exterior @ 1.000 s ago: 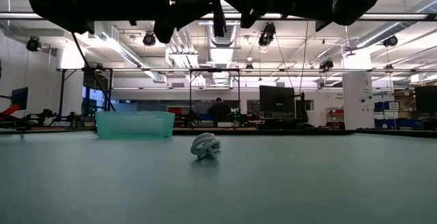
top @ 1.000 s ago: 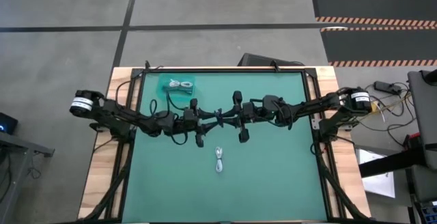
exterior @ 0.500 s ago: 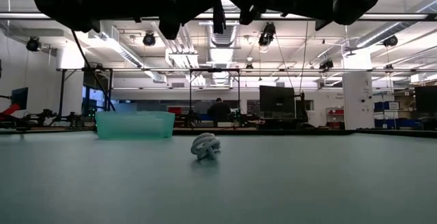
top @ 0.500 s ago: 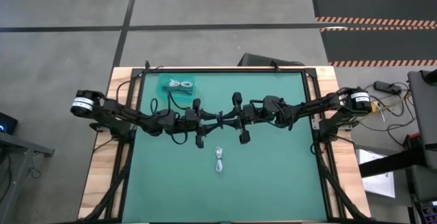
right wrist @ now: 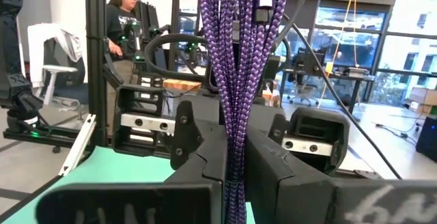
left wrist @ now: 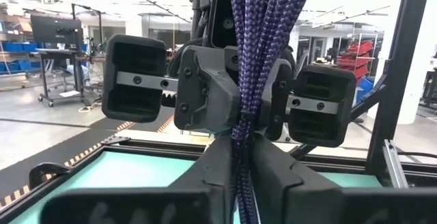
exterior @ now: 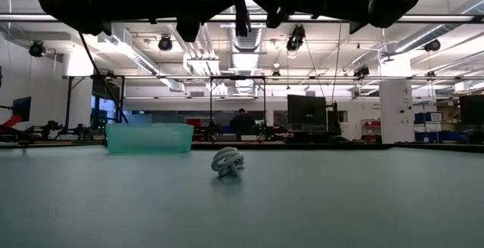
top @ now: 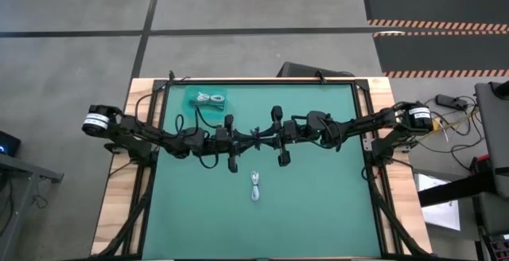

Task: Pick and place USB-C Cables
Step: Put the violet USB cable into the blue bin

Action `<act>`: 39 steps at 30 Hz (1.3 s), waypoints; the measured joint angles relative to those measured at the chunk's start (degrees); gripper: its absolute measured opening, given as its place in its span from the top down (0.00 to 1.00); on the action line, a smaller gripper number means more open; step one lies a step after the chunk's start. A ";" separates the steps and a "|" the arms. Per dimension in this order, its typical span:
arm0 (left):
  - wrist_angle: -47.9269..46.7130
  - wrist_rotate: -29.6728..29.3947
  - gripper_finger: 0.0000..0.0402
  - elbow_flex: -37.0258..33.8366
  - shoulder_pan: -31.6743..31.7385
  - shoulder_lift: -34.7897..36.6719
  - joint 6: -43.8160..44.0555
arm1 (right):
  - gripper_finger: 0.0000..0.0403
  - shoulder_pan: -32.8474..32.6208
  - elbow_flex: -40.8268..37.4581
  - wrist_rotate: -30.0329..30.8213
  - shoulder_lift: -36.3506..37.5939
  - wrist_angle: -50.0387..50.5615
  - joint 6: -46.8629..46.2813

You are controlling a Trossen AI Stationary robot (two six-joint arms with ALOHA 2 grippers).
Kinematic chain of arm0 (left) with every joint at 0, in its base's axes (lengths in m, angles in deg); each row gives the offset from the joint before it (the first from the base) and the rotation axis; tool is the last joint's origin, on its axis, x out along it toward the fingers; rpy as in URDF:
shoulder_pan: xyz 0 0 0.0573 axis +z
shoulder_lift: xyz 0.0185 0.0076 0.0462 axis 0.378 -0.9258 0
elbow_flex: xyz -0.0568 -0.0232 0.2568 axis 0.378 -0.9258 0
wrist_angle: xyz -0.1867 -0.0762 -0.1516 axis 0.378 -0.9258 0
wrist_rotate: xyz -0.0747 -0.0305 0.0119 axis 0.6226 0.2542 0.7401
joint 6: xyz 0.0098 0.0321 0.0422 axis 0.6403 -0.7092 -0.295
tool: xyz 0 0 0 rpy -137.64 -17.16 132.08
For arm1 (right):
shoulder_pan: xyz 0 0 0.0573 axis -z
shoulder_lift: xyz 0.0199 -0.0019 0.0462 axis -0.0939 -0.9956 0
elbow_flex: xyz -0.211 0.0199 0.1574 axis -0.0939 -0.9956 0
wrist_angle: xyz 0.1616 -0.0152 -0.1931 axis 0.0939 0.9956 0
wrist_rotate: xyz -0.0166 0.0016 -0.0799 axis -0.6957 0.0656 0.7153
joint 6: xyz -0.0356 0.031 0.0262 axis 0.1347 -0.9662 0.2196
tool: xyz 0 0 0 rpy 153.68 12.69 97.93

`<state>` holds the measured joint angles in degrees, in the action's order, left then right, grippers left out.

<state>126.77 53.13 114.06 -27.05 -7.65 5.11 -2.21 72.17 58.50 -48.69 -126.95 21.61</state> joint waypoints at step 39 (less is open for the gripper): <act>-21.96 -6.07 0.95 1.06 0.27 10.11 0.68 | 0.48 0.86 -0.04 4.08 15.48 27.44 -0.56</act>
<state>104.81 47.07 115.12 -26.78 2.45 5.79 -1.34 72.13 62.58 -33.20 -99.51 21.05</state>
